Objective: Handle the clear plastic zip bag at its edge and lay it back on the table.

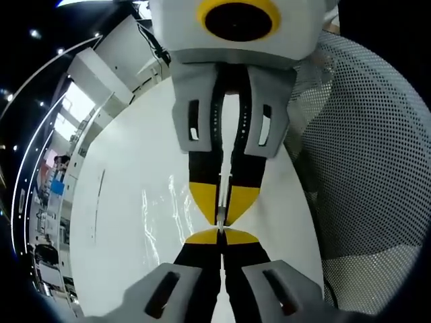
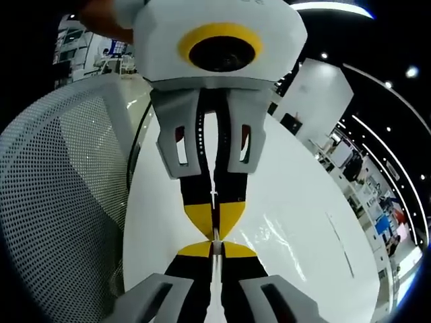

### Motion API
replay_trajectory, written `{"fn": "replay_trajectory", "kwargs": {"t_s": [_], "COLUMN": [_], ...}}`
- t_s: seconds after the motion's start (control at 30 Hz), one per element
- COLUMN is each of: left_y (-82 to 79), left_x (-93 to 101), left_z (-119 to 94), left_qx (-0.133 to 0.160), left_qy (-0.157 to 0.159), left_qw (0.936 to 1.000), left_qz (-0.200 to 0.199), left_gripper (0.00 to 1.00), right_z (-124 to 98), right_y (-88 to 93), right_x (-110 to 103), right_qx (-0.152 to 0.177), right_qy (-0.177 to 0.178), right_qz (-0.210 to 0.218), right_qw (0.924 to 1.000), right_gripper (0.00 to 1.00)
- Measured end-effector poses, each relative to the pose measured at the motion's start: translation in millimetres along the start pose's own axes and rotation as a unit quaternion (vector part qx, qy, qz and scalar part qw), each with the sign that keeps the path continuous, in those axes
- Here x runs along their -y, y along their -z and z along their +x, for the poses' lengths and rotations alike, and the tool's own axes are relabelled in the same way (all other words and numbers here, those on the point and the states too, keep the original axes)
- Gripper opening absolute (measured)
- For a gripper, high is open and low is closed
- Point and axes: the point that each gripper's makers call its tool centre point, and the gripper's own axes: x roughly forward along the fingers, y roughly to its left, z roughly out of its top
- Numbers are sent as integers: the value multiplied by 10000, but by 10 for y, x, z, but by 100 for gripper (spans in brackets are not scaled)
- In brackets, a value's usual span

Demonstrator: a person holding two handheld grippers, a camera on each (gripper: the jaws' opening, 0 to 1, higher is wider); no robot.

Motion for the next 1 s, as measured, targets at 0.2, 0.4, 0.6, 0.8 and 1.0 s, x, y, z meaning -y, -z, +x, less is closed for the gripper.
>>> {"fn": "replay_trajectory", "kwargs": {"t_s": [0.2, 0.4, 0.6, 0.8, 1.0], "left_y": [1, 3, 0, 23, 48], "left_x": [-14, -23, -23, -25, -43], "left_z": [5, 10, -22, -35, -55], "left_qx": [11, 13, 50, 68, 82], "left_qy": [-11, -16, -51, -62, -105], "left_qw": [10000, 10000, 9999, 9999, 9998], "left_qz": [-32, -42, -92, -134, -162], "left_gripper": [0, 0, 0, 0, 0], "right_z": [-1, 6, 2, 9, 7], "right_y": [5, 14, 12, 10, 16], "right_x": [11, 22, 27, 27, 45], "right_qx": [-28, -34, -4, -5, 4], "right_qy": [19, 39, 29, 42, 80], "right_qz": [104, 135, 154, 131, 142], "right_qw": [9999, 9999, 9999, 9999, 9999], "right_gripper": [0, 0, 0, 0, 0]}}
